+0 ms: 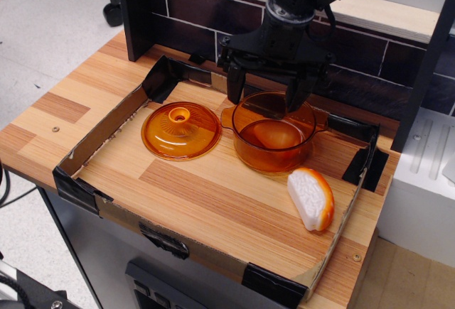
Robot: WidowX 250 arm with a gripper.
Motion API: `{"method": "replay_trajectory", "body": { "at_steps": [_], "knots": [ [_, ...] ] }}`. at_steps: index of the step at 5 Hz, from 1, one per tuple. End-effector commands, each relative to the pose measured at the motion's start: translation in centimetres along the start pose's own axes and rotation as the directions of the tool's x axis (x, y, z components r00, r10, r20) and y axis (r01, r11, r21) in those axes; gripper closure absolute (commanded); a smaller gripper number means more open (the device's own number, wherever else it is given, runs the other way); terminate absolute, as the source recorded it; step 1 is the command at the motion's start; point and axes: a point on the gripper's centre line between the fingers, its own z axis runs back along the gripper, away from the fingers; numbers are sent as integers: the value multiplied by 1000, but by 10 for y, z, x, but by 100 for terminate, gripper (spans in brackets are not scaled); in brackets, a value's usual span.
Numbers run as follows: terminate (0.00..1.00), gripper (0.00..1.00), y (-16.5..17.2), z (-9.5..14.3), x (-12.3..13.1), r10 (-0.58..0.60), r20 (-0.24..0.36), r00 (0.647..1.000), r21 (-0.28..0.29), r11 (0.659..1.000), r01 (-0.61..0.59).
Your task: Put carrot in pot
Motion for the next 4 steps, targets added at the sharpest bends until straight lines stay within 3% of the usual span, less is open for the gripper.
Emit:
{"method": "replay_trajectory", "body": {
  "at_steps": [1,2,3,4],
  "knots": [
    [0,0,14,93,-5,27,116,993,-113,993,-14],
    [0,0,24,115,-9,-9,95,995,-126,992,21],
    [0,0,24,115,-9,-9,95,995,-126,992,21],
    [100,0,24,115,-9,-9,95,995,-126,992,21]
  ]
}}
